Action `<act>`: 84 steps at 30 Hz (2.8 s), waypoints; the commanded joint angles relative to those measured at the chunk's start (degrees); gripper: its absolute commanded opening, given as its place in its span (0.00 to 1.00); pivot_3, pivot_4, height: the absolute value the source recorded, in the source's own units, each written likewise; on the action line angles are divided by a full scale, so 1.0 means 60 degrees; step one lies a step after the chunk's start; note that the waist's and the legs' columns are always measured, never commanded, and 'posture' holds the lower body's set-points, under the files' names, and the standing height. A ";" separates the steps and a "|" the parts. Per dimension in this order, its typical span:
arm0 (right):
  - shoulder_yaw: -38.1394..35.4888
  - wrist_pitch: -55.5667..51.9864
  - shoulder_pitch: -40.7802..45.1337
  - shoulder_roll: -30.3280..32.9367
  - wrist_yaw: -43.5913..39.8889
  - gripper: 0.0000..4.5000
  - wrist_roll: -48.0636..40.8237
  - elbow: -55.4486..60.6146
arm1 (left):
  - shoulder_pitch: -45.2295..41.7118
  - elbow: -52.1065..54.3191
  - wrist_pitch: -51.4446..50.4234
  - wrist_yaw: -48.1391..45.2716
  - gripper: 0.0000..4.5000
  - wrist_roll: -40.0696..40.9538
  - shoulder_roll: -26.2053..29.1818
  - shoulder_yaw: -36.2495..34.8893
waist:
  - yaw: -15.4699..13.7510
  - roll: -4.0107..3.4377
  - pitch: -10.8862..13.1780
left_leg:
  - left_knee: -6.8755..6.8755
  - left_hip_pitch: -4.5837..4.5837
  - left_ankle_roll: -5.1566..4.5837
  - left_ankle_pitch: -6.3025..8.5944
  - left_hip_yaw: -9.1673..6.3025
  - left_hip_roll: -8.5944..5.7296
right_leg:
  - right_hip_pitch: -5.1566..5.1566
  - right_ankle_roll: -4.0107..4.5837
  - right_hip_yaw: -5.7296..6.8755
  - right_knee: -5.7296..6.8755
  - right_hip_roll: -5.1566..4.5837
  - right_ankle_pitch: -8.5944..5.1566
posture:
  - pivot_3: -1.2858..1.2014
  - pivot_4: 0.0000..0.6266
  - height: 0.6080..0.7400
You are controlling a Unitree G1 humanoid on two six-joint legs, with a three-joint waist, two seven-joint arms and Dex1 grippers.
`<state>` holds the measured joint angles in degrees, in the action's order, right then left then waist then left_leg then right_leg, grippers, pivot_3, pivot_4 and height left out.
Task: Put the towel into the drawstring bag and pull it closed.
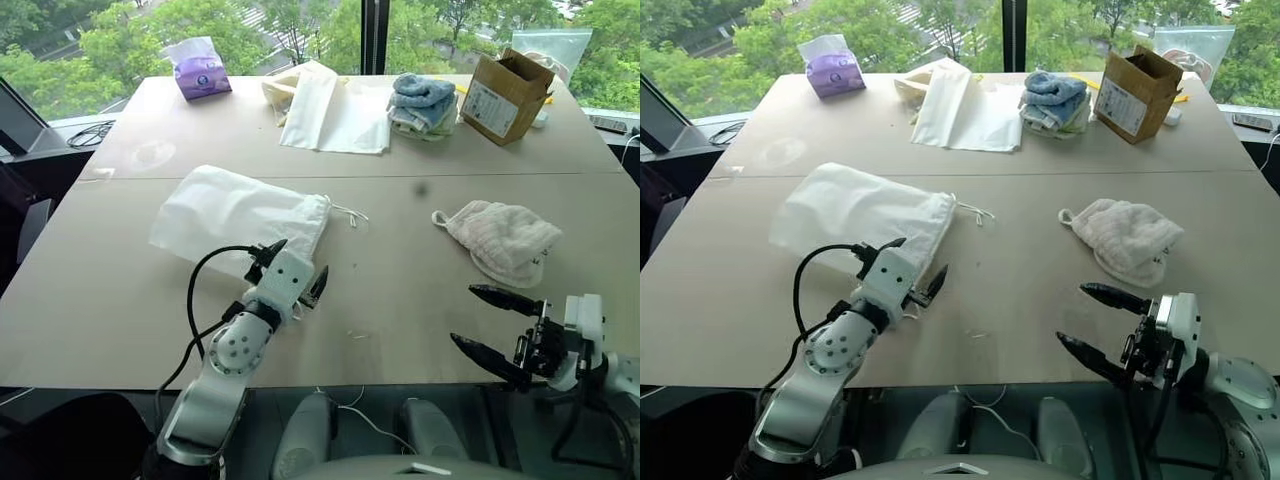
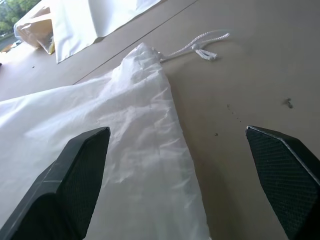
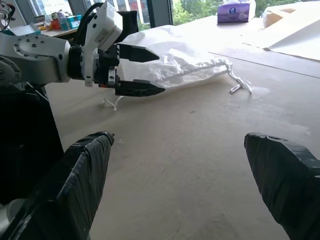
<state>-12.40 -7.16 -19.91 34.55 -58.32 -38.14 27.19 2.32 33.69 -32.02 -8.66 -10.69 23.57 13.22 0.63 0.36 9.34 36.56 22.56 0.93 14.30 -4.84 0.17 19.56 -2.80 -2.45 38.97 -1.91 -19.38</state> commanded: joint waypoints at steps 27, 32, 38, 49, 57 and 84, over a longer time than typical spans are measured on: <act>-0.0458 0.0851 0.0817 -0.0570 0.0776 1.00 0.0572 -0.0428 | -0.0633 -0.1886 0.1421 0.1325 0.01 -0.1845 -0.0352 -0.1562 | -0.0004 0.0000 0.0000 | 0.0016 0.0010 0.0000 0.0000 -0.0009 -0.0004 | 0.0000 0.0000 0.0012 0.0007 -0.0008 0.0000 | 0.52 0.24 1.00; -0.1061 0.0655 0.1026 -0.0653 0.1812 1.00 0.0715 -0.0563 | -0.1138 -0.1681 0.2497 -0.0287 0.01 0.0152 -0.0237 -0.2312 | -0.0019 -0.0002 -0.0001 | 0.0024 0.0017 0.0006 -0.0004 -0.0014 -0.0004 | 0.0000 0.0000 0.0017 0.0010 -0.0012 0.0001 | 0.52 0.24 1.00; -0.2059 -0.0611 0.2563 -0.0415 0.4133 1.00 0.0845 -0.1281 | -0.2332 -0.1728 0.2044 -0.1777 0.01 0.2325 -0.0006 -0.3431 | 0.0018 -0.0002 0.0000 | 0.0056 0.0018 0.0014 -0.0008 -0.0006 -0.0005 | 0.0006 0.0000 0.0014 0.0045 -0.0006 0.0001 | 0.52 0.24 1.00; -0.2256 -0.4673 0.5326 0.1273 0.4817 1.00 -0.0235 -0.3778 | -0.3712 -0.2060 0.1074 -0.3134 0.01 0.4340 0.0619 -0.3984 | 0.0030 0.0000 0.0006 | 0.0106 0.0030 0.0004 -0.0003 0.0013 -0.0010 | 0.0037 0.0000 0.0001 0.0128 -0.0002 0.0000 | 0.52 0.24 1.00; -0.2557 -0.7813 0.6304 0.1681 0.3424 1.00 -0.1890 -0.6062 | -0.4233 -0.2248 0.0704 -0.2992 0.01 0.4766 0.0560 -0.3976 | 0.0035 0.0002 0.0009 | 0.0111 0.0037 0.0000 -0.0002 0.0046 -0.0009 | 0.0039 0.0000 -0.0001 0.0128 0.0000 0.0000 | 0.52 0.24 1.00; -0.1506 -0.5270 0.6649 0.0263 0.3193 1.00 0.0300 -0.7547 | -0.3960 -0.1916 0.0587 -0.2523 0.01 0.4762 0.0463 -0.3749 | 0.0072 0.0011 0.0025 | 0.0112 0.0039 0.0006 -0.0005 0.0063 -0.0003 | 0.0046 -0.0001 -0.0014 0.0129 -0.0001 0.0001 | 0.52 0.24 1.00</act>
<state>-21.73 -38.20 21.24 36.96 -39.27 -36.16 -20.87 -21.61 19.62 -28.54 -24.47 17.63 26.12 -8.76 1.06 0.43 9.49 37.22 22.76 0.97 14.27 -4.46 0.15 19.82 -2.81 -2.55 39.74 -1.91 -19.38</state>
